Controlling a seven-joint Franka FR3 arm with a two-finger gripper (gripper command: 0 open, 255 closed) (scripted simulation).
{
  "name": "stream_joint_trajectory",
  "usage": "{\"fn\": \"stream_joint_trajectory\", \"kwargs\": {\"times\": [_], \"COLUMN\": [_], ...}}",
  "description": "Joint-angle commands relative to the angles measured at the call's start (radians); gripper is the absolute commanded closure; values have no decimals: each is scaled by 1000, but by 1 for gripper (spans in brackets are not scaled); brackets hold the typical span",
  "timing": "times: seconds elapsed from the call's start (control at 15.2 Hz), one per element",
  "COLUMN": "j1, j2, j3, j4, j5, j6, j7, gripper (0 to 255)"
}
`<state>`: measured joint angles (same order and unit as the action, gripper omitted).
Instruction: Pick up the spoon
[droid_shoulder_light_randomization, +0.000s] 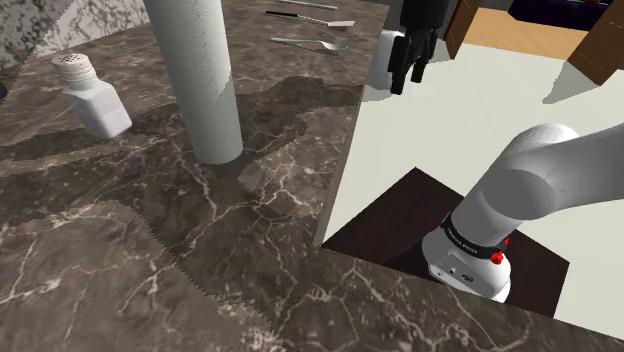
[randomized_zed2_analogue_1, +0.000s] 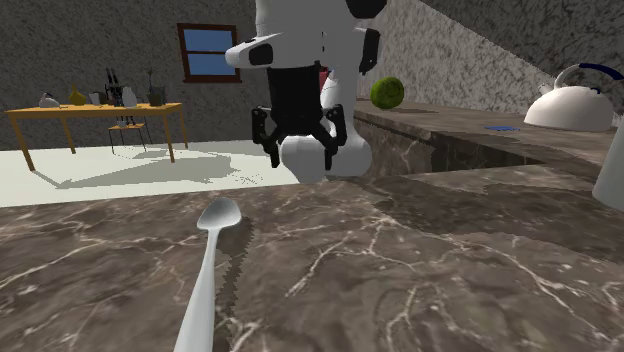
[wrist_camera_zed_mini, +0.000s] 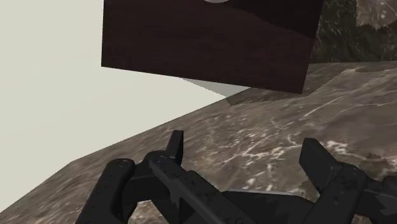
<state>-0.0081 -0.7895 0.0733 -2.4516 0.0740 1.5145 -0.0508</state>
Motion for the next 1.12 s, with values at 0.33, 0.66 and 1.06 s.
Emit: {"fn": "stream_joint_trajectory", "kwargs": {"times": [0.33, 0.66, 1.06], "j1": [15, 33, 51], "j2": [220, 432, 686], "j3": [-28, -44, -48], "j4": [181, 392, 694], "j5": [-16, -19, -13], "j6": [29, 19, -41], "j7": [-99, -192, -294], "gripper": [0, 0, 0]}}
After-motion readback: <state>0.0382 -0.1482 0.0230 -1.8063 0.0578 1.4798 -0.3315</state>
